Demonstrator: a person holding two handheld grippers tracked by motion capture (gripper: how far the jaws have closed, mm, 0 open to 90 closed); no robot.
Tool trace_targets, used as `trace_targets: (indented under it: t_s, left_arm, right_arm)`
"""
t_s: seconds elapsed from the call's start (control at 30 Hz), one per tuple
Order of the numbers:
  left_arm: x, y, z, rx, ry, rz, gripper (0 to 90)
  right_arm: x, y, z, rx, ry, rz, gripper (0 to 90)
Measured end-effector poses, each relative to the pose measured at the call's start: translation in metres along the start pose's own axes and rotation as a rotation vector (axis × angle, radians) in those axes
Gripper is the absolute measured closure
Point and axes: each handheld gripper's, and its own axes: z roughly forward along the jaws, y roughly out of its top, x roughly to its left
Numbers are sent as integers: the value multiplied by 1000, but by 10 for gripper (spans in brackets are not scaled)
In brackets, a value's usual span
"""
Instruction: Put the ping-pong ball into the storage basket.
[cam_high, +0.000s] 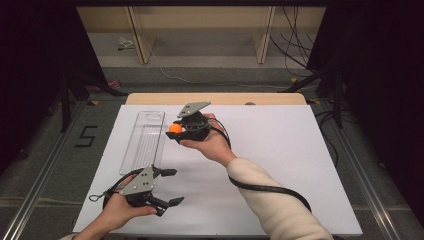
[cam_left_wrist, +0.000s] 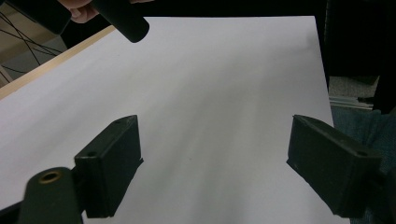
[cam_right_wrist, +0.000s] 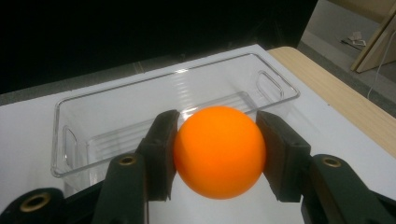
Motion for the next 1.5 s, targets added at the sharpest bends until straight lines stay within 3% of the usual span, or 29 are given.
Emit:
trace_targets:
  t_s: [1.5]
  left_arm:
    - [0,0,1,4,-7,2,169]
  right_arm:
    - [1,15,20,15,20,-3,515]
